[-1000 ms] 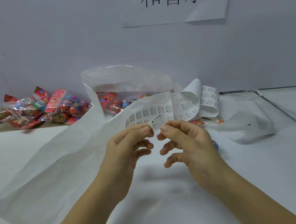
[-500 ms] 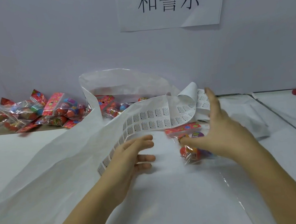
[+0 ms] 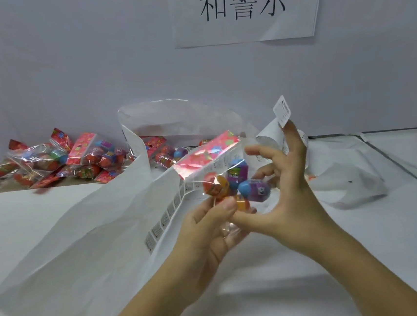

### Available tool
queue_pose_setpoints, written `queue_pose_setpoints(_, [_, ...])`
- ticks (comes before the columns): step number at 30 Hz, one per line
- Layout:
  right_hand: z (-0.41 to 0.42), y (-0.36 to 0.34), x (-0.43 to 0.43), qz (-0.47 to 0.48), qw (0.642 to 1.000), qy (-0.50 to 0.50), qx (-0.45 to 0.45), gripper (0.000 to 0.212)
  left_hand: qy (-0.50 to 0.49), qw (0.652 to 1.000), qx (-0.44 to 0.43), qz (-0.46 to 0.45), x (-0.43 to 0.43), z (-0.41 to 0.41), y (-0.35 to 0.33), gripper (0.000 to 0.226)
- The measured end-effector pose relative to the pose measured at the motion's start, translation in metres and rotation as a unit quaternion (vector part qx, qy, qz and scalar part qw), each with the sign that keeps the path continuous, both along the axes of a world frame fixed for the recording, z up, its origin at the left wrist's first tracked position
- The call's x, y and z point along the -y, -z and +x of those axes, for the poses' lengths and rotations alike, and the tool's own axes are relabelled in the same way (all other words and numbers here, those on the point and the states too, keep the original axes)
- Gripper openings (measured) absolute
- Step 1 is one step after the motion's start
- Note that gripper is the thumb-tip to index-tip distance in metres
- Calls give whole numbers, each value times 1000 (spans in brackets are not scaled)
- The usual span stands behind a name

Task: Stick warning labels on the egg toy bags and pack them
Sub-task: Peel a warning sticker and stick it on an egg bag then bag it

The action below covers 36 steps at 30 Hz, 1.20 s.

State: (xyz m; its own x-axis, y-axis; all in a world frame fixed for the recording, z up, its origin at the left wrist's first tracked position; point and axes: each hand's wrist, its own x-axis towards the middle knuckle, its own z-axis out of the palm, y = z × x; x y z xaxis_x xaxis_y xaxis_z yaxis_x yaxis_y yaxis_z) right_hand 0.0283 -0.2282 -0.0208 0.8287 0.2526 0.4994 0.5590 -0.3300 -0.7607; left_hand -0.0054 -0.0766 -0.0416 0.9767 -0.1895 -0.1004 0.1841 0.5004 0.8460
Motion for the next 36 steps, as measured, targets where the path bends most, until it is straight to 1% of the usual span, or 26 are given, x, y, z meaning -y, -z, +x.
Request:
queue_pose_setpoints(2, [-4, -3, -3, 25, 999, -35, -18, 116, -36, 999, 12, 16, -3, 0, -3, 47])
queue_pose_setpoints(5, [-1, -6, -2, 149, 981, -86, -95, 105, -76, 996, 26, 37, -11, 5, -10, 57])
queue_pose_setpoints(7, [4, -6, -1, 213, 962, -73, -155, 94, -87, 995, 24, 38, -15, 7, -13, 64])
queue_pose_setpoints(8, [6, -6, -1, 228, 956, -60, -176, 85, -88, 995, 22, 31, -16, 7, -14, 65])
queue_pose_setpoints(9, [9, -6, -1, 239, 949, -51, -198, 81, -87, 996, 19, 22, -18, 8, -14, 66])
queue_pose_setpoints(11, [12, -5, 0, 261, 935, -44, -237, 85, -83, 996, 15, 11, -19, 7, -15, 66])
queue_pose_setpoints(13, [14, -5, 0, 279, 925, -39, -254, 85, -81, 996, 14, 17, -20, 7, -16, 62])
queue_pose_setpoints(16, [13, -4, -1, 290, 920, -43, -259, 88, -89, 996, 2, 21, -18, 6, -15, 67])
queue_pose_setpoints(18, [11, -2, -2, 273, 926, -50, -256, 88, -104, 993, 9, 49, -14, 5, -14, 86])
queue_pose_setpoints(20, [7, -3, -5, 259, 929, -49, -259, 85, -114, 990, 16, 81, -11, 3, -14, 93])
queue_pose_setpoints(21, [6, -3, -6, 262, 928, -46, -260, 82, -117, 990, 14, 80, -10, 3, -13, 93])
queue_pose_setpoints(22, [5, -4, -6, 275, 926, -42, -255, 77, -118, 991, 9, 68, -9, 3, -14, 93])
queue_pose_setpoints(24, [6, -7, -4, 333, 913, -23, -235, 60, -128, 991, -2, 33, -9, 5, -17, 92])
queue_pose_setpoints(26, [5, -13, 0, 370, 901, -6, -227, 44, -158, 987, -3, 12, -11, 6, -18, 92])
queue_pose_setpoints(28, [1, -17, 1, 370, 892, -48, -255, 33, -193, 981, 13, 14, -12, 6, -19, 88])
queue_pose_setpoints(30, [-6, -19, -4, 358, 872, -131, -306, 21, -222, 974, 27, 19, -12, 5, -19, 84])
queue_pose_setpoints(31, [-10, -19, -7, 345, 864, -166, -327, 18, -232, 972, 32, 25, -12, 5, -19, 83])
queue_pose_setpoints(33, [-16, -16, -13, 302, 869, -202, -334, 17, -235, 970, 44, 34, -10, 3, -17, 81])
queue_pose_setpoints(36, [-19, -14, -17, 265, 889, -190, -321, 16, -225, 972, 43, 56, -8, 1, -16, 85])
